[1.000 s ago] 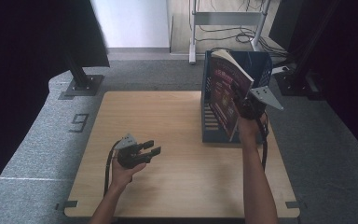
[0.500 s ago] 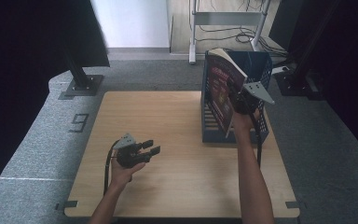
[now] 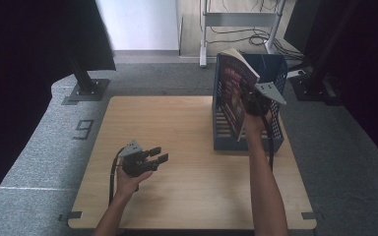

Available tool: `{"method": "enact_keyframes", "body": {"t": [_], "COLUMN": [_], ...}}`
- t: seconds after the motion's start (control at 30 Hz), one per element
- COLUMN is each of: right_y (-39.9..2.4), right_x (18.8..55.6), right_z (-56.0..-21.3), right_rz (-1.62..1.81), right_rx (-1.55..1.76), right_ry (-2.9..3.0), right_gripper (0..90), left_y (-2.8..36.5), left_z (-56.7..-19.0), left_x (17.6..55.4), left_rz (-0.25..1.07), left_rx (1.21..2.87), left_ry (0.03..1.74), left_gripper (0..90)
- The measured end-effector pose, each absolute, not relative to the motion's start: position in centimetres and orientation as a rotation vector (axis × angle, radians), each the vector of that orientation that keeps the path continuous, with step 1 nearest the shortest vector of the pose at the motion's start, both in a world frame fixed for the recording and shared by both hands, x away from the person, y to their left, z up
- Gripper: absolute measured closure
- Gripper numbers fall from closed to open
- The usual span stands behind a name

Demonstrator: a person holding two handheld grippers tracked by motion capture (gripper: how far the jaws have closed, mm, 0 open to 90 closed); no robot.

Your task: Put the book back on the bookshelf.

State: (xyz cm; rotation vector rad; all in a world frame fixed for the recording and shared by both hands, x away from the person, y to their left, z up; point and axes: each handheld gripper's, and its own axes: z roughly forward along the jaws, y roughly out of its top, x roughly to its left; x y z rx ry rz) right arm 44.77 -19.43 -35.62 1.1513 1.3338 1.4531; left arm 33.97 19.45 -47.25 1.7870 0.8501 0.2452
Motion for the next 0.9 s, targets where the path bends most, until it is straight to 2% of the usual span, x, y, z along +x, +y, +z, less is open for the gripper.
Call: {"method": "enact_keyframes", "body": {"t": [0.9], "right_y": [-19.0], "right_x": [47.7], "right_z": [-36.8], "right_rz": [1.424], "right_rx": [1.196], "right_ry": [1.296], "right_gripper": [81.5], "left_y": [19.9], "left_z": [-47.5], "left_x": [34.3], "left_rz": [0.238], "left_rx": [1.780], "left_ry": [0.866], "left_gripper": [51.1]}}
